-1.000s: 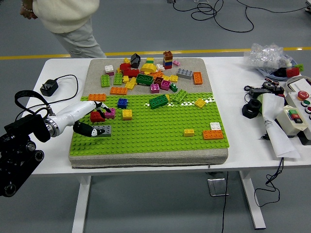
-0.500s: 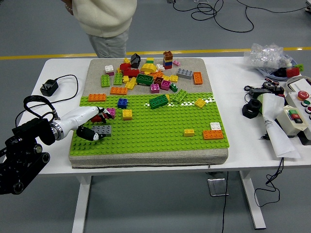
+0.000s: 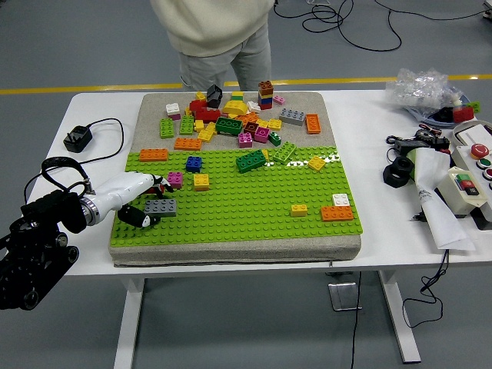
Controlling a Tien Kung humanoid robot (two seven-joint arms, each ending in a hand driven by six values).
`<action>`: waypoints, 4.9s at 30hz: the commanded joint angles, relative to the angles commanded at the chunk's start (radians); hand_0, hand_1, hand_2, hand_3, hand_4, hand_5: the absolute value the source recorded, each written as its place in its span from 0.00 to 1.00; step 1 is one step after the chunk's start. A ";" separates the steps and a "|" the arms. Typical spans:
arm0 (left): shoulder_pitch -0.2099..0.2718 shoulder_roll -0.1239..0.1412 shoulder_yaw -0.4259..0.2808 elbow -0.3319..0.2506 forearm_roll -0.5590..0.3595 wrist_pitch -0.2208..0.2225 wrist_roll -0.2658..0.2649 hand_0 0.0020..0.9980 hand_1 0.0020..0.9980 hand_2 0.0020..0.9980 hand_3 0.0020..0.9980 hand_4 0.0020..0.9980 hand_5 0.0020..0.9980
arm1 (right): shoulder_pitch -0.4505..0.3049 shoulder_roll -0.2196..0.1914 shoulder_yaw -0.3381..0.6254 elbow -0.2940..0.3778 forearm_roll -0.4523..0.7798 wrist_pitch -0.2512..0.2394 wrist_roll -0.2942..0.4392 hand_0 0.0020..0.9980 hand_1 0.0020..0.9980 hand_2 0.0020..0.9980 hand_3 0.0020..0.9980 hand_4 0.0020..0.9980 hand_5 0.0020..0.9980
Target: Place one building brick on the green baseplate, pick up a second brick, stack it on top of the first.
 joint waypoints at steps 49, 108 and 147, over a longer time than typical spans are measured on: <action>0.157 -0.108 -0.174 -0.229 -0.009 0.007 0.055 0.64 0.58 0.49 0.50 0.48 0.00 | -0.008 -0.015 0.025 0.000 -0.030 0.007 0.003 0.76 0.69 0.74 0.70 0.95 0.69; 0.167 -0.186 -0.174 -0.141 0.047 0.031 0.046 0.88 0.74 0.63 0.71 0.77 0.01 | -0.006 -0.007 0.016 0.000 -0.009 0.003 0.003 0.76 0.69 0.74 0.70 0.95 0.68; 0.236 -0.136 -0.215 -0.314 0.021 0.008 0.052 0.93 0.77 0.78 0.77 0.91 0.08 | -0.012 -0.005 0.020 0.000 -0.010 0.004 0.003 0.76 0.69 0.74 0.70 0.95 0.68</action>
